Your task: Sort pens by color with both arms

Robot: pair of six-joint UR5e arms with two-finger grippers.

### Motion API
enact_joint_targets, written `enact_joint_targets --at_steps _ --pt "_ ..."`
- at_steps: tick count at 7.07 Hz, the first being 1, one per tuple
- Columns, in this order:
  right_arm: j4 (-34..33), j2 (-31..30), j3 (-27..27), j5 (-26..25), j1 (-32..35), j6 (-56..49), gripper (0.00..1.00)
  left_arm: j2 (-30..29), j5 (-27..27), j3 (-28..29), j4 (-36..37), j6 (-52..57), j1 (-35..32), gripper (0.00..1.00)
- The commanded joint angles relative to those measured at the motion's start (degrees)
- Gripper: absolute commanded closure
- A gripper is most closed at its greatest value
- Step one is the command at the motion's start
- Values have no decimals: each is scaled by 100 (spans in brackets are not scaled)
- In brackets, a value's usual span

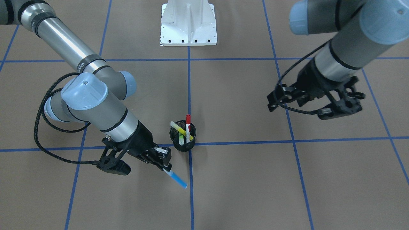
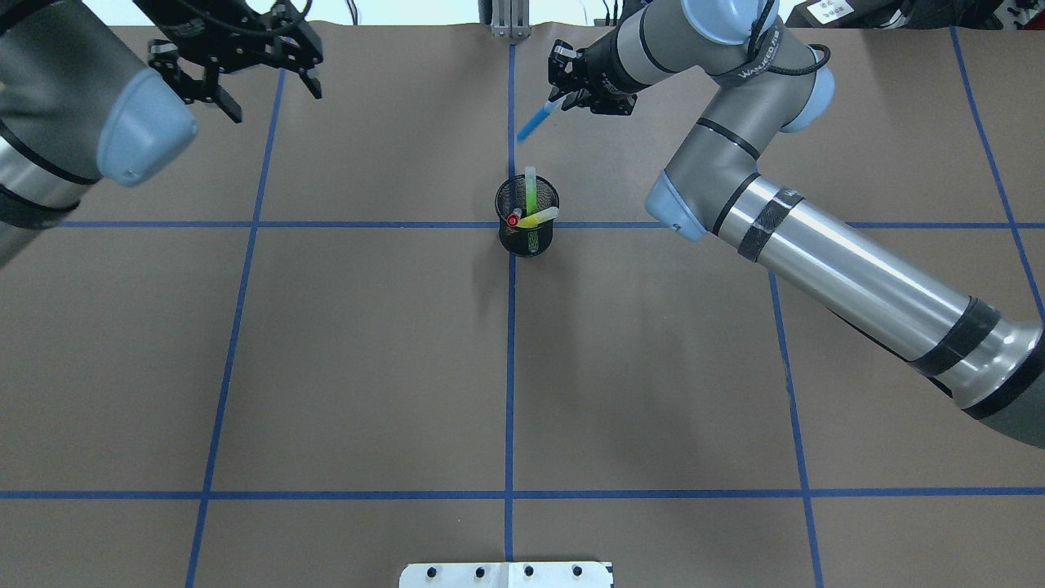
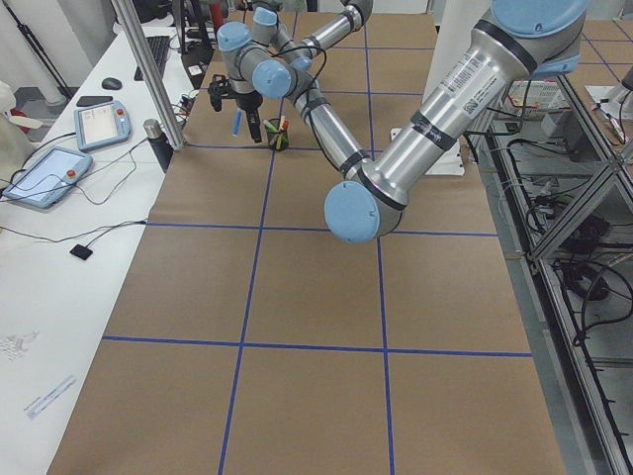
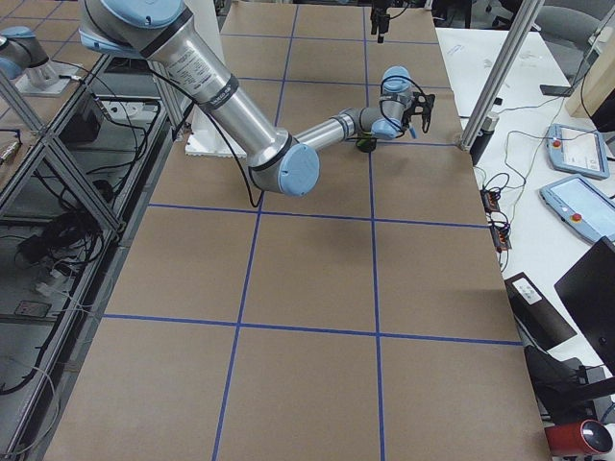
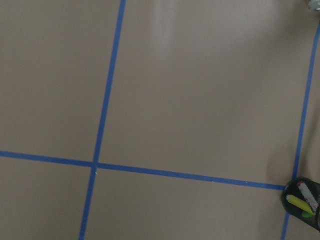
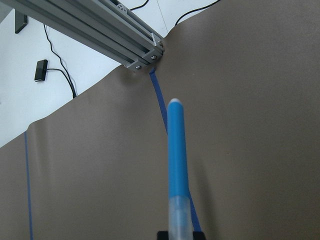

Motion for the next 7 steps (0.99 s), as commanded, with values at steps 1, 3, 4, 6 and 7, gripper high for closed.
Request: enact_joint_targets --at_steps 1,3,4,6,7 --pt "15 -148 14 -4 12 -467 71 -375 594 454 -945 -1384 774 1" --pt "7 -149 32 13 73 -427 43 -868 1085 1255 -1562 -1827 1301 1" --pt "7 -148 32 13 74 -418 40 -878 1351 1432 -1774 -1880 1530 1" --pt "7 -157 32 40 100 -409 33 -1131 1658 1844 -2047 -2162 1663 3" --pt "-2 -175 32 118 152 -391 27 -1325 1783 2116 -2127 -2249 1777 3"
